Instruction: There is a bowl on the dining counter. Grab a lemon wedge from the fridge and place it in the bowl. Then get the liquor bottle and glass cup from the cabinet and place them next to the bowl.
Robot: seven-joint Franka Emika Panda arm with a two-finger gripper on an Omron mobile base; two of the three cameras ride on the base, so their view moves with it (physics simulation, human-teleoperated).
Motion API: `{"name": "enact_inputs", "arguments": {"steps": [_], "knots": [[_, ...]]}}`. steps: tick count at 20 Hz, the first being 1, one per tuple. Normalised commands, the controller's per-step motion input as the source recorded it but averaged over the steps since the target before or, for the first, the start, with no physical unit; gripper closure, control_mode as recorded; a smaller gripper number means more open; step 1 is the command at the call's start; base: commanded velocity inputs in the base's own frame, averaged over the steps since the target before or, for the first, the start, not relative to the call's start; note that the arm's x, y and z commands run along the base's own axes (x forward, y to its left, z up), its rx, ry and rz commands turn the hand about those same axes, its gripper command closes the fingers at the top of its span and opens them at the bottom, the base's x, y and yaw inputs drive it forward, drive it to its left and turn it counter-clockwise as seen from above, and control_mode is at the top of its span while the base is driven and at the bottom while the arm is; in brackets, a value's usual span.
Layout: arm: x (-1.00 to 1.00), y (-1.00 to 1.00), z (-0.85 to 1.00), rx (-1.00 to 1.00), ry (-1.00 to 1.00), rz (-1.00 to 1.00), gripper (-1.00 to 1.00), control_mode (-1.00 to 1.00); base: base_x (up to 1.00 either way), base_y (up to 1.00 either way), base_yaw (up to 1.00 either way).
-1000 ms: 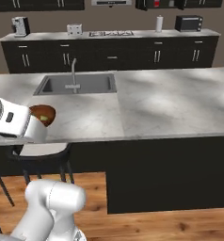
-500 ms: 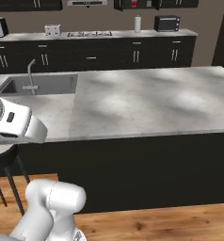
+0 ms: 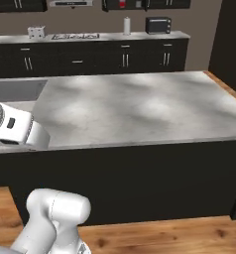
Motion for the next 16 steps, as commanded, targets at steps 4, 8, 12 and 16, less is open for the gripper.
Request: {"name": "enact_inputs", "arguments": {"steps": [4,8,12,16], "knots": [[0.0,0.0,0.0,0.0,0.0,0.0,-1.0,1.0,0.64,-1.0,0.0],[0.0,0.0,0.0,0.0,0.0,0.0,-1.0,1.0,0.67,-1.0,0.0],[0.0,0.0,0.0,0.0,0.0,0.0,-1.0,1.0,0.81,-1.0,0.0],[0.0,0.0,0.0,0.0,0.0,0.0,-1.0,1.0,0.88,-1.0,0.0]]}}
